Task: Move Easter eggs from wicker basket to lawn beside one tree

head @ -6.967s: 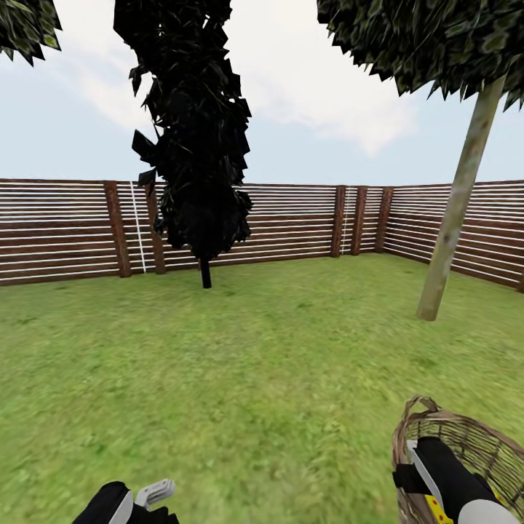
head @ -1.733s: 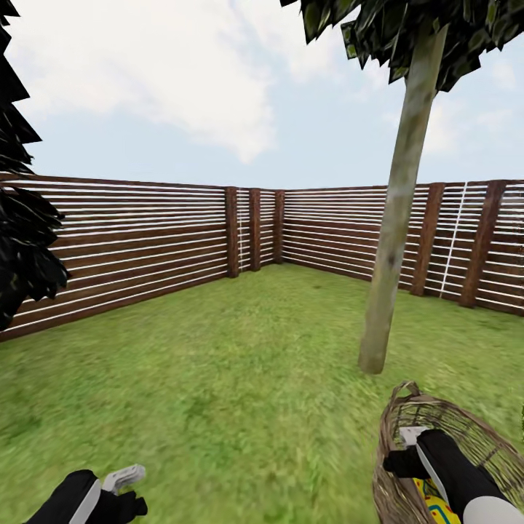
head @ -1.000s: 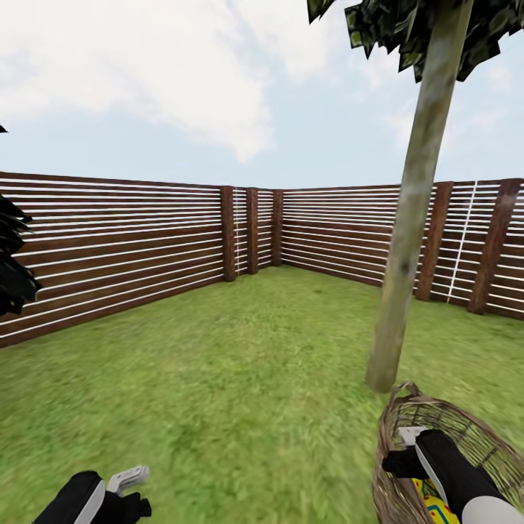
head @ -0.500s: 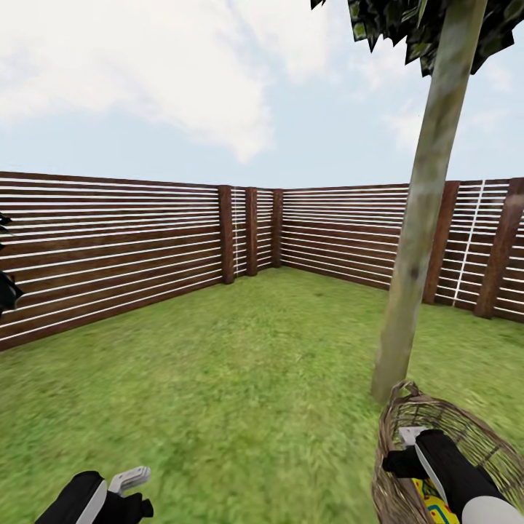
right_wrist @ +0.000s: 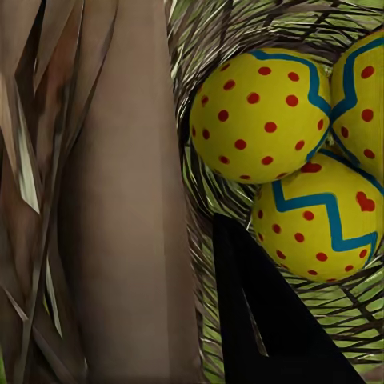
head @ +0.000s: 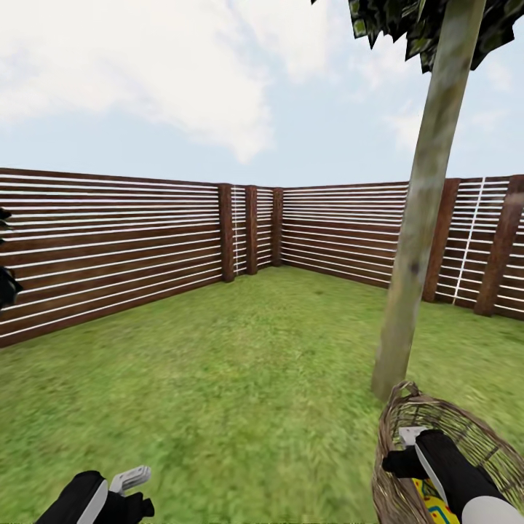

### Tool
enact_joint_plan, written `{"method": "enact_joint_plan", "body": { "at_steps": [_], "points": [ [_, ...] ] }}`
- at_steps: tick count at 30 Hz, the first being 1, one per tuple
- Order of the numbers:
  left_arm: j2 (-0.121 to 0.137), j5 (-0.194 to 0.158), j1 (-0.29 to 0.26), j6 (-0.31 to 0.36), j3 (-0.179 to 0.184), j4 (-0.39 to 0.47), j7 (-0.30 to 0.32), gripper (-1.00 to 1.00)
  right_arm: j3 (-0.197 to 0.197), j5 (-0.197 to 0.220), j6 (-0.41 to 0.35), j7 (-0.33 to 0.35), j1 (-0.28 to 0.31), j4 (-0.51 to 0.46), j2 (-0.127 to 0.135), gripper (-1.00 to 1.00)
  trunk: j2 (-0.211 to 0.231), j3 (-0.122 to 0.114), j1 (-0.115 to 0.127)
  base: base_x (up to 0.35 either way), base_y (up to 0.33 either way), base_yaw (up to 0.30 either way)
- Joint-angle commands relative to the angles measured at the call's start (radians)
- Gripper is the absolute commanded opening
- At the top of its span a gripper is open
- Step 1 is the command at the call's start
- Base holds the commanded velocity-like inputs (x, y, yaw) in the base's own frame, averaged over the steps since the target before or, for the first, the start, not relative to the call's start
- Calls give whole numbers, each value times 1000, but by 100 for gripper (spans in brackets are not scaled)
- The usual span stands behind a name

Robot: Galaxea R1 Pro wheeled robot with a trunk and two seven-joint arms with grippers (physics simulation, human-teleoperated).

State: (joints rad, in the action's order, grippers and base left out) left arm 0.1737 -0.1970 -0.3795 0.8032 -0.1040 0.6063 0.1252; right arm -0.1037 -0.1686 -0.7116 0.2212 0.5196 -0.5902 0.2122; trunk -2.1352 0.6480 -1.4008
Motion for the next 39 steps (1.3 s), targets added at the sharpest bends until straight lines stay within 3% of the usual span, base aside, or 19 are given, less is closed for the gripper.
{"method": "enact_joint_plan", "body": {
  "at_steps": [1,39],
  "points": [
    [0,1,0,5,-3,1,4,100,-4,-12,-3,4,1,-2,-1,-100,-8,4,-4,0,0,0],
    [-5,1,-1,5,-4,6,4,100,-4,-12,-3,3,1,-2,-2,-100,-274,123,-149,0,0,0]
  ]
}}
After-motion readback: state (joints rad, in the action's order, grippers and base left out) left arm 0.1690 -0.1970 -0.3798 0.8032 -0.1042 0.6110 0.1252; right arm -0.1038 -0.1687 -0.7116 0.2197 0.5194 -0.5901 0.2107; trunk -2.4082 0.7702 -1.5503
